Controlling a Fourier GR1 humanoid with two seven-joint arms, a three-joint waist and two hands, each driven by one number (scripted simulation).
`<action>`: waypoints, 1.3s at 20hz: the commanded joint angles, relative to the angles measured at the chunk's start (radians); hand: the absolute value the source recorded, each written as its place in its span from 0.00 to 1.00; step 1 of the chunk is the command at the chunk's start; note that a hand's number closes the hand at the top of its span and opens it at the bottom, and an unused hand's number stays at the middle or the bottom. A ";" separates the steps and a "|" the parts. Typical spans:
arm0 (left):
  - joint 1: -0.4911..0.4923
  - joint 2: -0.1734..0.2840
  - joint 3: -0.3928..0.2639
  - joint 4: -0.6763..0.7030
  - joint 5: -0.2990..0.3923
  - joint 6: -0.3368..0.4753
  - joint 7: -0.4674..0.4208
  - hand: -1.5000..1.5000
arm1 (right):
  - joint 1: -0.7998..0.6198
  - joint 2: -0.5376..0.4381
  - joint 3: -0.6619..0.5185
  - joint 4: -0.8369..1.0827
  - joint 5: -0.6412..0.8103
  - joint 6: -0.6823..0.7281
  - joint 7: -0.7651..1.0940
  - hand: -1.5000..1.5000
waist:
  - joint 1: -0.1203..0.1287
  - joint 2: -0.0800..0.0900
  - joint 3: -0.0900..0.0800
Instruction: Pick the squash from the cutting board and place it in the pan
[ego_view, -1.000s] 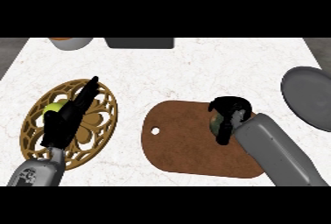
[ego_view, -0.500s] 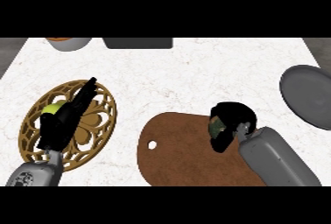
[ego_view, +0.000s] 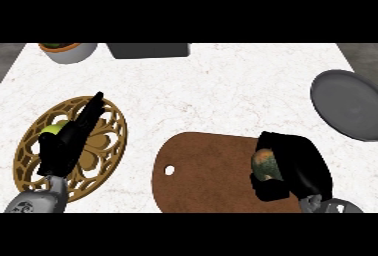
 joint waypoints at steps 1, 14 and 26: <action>0.002 0.031 0.037 0.012 0.022 -0.025 -0.006 0.50 | 0.063 -0.078 -0.003 -0.232 0.144 -0.110 0.010 1.00 | -0.003 -0.002 -0.001; -0.085 -0.040 -0.010 0.015 -0.032 -0.018 0.043 0.50 | 0.275 -0.069 -0.281 -0.325 0.133 -0.373 -0.135 1.00 | 0.039 0.015 0.000; 0.019 -0.035 0.011 -0.039 -0.028 -0.064 -0.015 0.50 | 0.080 -0.067 -0.590 0.226 -0.100 -0.532 -0.513 1.00 | 0.059 0.017 0.000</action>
